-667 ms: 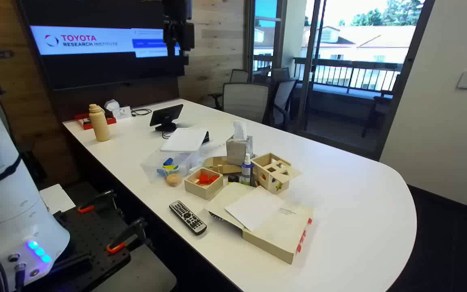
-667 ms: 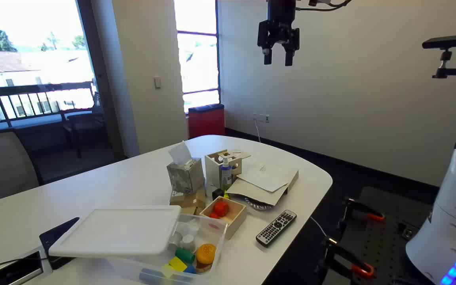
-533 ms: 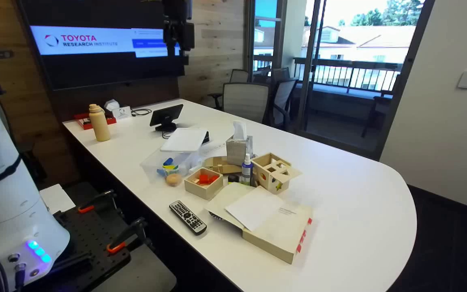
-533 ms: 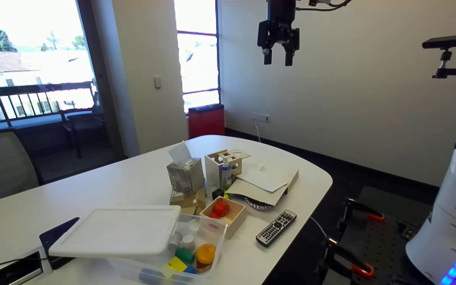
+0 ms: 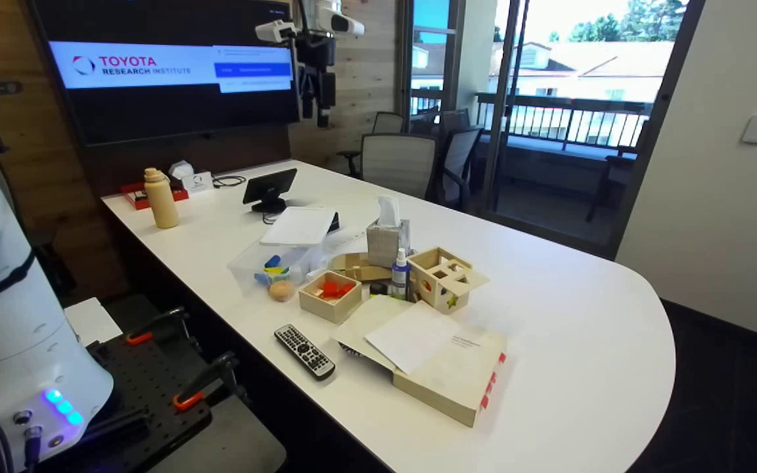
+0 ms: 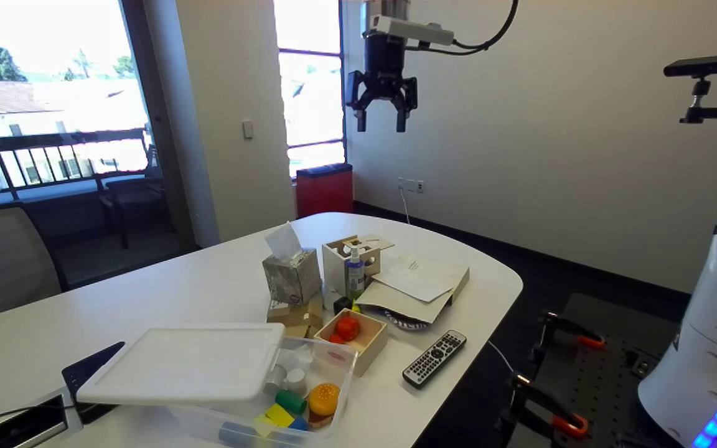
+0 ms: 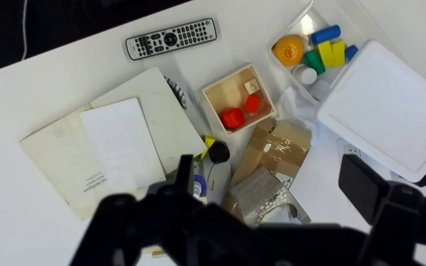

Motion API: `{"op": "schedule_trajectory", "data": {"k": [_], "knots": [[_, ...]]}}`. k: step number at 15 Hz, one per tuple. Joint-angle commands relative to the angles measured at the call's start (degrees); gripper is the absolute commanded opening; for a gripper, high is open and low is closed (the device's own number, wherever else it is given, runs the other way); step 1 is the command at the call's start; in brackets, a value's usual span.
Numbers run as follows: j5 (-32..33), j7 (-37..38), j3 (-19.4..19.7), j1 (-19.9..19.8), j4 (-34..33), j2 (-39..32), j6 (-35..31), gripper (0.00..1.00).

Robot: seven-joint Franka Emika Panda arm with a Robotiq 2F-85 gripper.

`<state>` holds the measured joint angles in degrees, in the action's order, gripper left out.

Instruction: Pick up the wipe and clean the remote

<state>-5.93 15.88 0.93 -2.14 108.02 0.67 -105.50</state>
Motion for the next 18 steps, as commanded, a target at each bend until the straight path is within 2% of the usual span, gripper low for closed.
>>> {"op": "schedule_trajectory", "data": {"k": [1, 3, 7, 12, 14, 18], "knots": [[1.42, 13.80, -1.25, 2.27, -9.62, -13.15, -5.44, 1.00], [1.26, 20.05, -0.86, 4.15, -14.31, -20.29, -9.75, 1.00], [1.44, 27.86, -0.40, 6.60, -26.04, -34.86, -17.15, 1.00], [3.18, 33.57, 4.10, 10.03, -41.41, -51.26, -25.48, 1.00], [3.98, 35.53, 5.76, 10.49, -47.44, -56.53, -26.99, 1.00], [4.65, 38.74, 7.76, 10.24, -57.49, -64.46, -25.97, 1.00]]}}
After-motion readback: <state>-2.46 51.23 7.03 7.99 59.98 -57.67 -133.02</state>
